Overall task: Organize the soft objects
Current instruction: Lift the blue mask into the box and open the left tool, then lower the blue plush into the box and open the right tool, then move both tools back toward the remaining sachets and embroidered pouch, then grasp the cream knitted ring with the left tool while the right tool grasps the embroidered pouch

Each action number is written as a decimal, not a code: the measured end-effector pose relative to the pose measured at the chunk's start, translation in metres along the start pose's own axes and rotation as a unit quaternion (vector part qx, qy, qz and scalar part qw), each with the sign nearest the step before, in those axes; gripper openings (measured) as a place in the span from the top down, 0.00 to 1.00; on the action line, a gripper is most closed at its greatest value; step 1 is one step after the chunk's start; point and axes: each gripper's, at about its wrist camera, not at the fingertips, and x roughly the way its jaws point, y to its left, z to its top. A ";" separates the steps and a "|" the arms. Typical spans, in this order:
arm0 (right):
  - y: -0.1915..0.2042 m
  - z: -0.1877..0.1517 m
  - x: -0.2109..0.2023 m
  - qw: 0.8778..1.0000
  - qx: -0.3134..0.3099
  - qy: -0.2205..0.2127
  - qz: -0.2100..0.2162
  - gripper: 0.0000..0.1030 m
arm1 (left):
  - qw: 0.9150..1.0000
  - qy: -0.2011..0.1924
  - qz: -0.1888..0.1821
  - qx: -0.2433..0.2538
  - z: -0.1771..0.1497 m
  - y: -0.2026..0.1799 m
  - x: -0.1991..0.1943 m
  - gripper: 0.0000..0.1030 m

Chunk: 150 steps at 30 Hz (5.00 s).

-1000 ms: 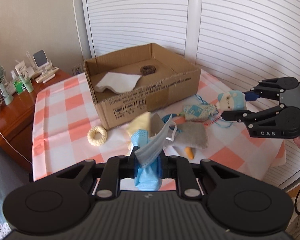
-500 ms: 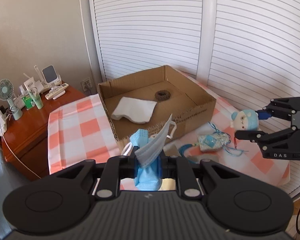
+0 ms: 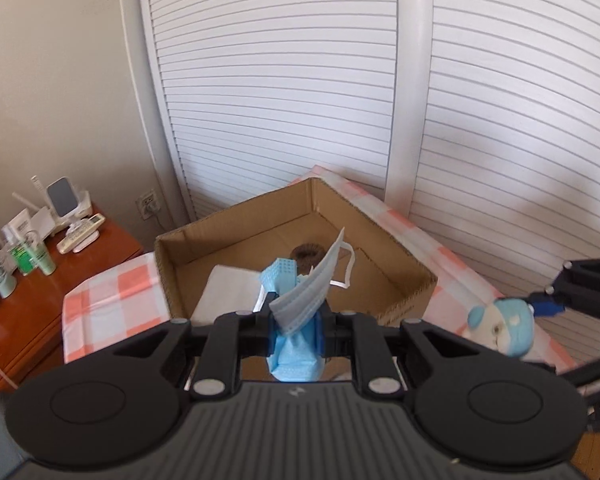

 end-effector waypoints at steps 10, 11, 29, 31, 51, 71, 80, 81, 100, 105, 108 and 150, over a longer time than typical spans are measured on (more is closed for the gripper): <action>-0.010 0.009 0.006 1.000 -0.007 0.006 -0.012 0.51 | 0.999 0.038 -0.021 -0.025 0.015 -0.012 0.064 0.44; -0.012 0.009 0.007 1.000 -0.006 0.007 -0.012 0.51 | 0.999 0.035 -0.017 -0.030 0.014 -0.011 0.066 0.18; -0.036 0.037 0.041 0.999 0.035 0.023 -0.001 0.51 | 0.994 -0.019 0.097 -0.037 -0.034 -0.010 -0.004 0.02; -0.040 0.045 0.052 0.999 0.040 0.027 0.000 0.51 | 0.993 -0.023 0.108 -0.039 -0.042 -0.013 -0.013 0.02; -0.069 0.091 0.129 0.990 0.122 0.048 -0.048 0.00 | 0.983 -0.014 0.129 -0.128 -0.103 0.008 -0.061 0.02; -0.015 -0.025 0.058 0.982 0.146 0.087 -0.076 0.00 | 0.986 0.041 0.134 -0.087 -0.140 -0.001 -0.049 0.02; 0.005 -0.050 0.053 0.985 0.141 0.087 -0.049 0.00 | 0.988 0.064 0.116 -0.074 -0.168 0.006 -0.031 0.02; 0.007 -0.050 0.053 0.986 0.138 0.082 -0.050 0.00 | 0.988 0.068 0.115 -0.076 -0.169 0.007 -0.029 0.02; -0.002 -0.055 0.115 0.977 0.143 0.128 -0.091 0.00 | 0.985 0.038 0.124 -0.115 -0.150 0.060 0.017 0.02; -0.005 -0.060 0.116 0.979 0.134 0.122 -0.090 0.00 | 0.984 0.062 0.129 -0.105 -0.153 0.064 0.045 0.02; -0.005 -0.062 0.115 0.980 0.135 0.117 -0.089 0.00 | 0.983 0.081 0.128 -0.104 -0.156 0.065 0.058 0.01; 0.007 -0.061 0.111 0.983 0.124 0.110 -0.076 0.00 | 0.986 0.063 0.086 -0.128 -0.144 0.064 0.068 0.56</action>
